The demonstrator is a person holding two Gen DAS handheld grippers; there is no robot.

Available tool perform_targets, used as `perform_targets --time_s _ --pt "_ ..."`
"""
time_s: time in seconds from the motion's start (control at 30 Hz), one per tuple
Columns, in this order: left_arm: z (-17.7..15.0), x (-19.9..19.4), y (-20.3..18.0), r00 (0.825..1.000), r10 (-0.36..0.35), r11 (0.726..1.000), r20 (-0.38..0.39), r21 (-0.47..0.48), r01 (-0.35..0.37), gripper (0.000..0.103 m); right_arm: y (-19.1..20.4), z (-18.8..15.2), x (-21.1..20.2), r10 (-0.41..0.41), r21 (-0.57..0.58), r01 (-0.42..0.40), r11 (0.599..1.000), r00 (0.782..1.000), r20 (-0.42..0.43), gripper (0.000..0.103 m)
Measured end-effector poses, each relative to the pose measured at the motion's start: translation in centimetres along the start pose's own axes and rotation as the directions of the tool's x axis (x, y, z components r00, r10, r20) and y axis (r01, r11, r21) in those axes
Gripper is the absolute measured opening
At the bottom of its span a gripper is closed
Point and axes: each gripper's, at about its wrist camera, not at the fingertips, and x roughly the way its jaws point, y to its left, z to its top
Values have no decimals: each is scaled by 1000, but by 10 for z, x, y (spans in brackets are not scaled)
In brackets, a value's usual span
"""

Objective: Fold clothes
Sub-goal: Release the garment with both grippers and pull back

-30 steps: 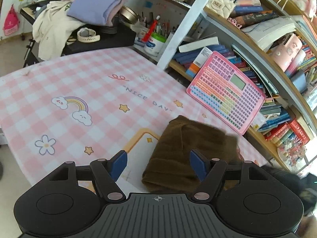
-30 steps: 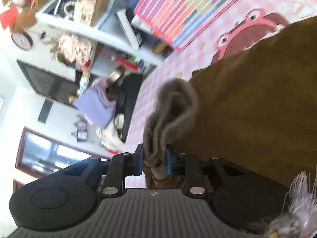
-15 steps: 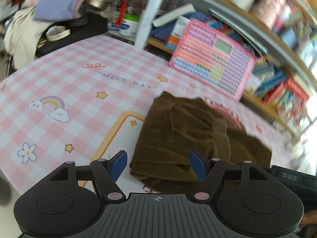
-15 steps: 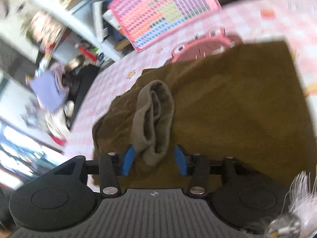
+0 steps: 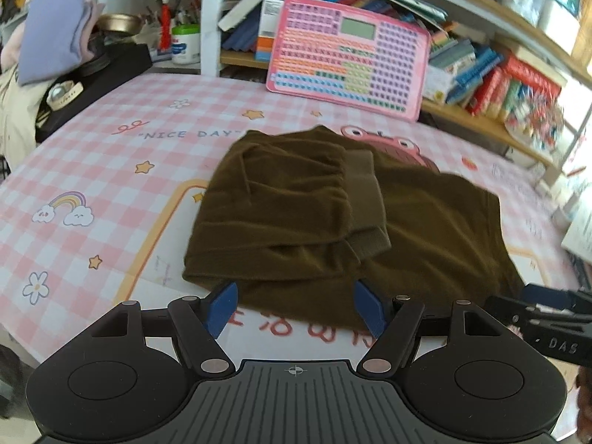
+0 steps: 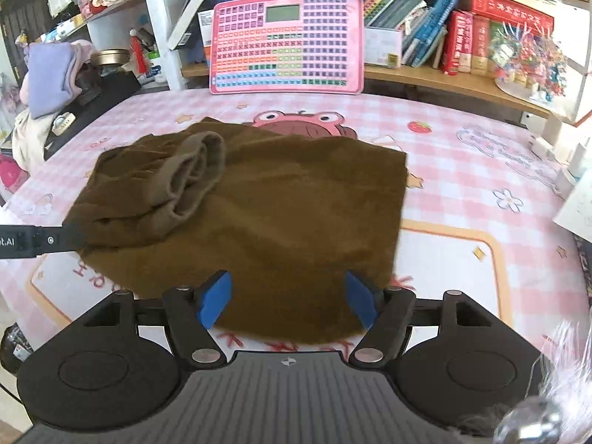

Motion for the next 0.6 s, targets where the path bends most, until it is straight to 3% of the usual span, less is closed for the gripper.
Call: perform_targets --time_s 0.2,0.3,0.6 --pt "-8 -2 -19 999 36 998 -10 48 -35 78 -10 -7 -9 -11 -7 11 1000 1000 0 71" --pt "-11 -1 -29 999 46 996 -24 72 -44 80 -14 -9 -13 -19 -16 19 1000 1000 1 79" --pt "-15 2 -56 999 30 986 -42 166 -22 88 -29 -16 -18 -51 33 52 998 998 -24 84"
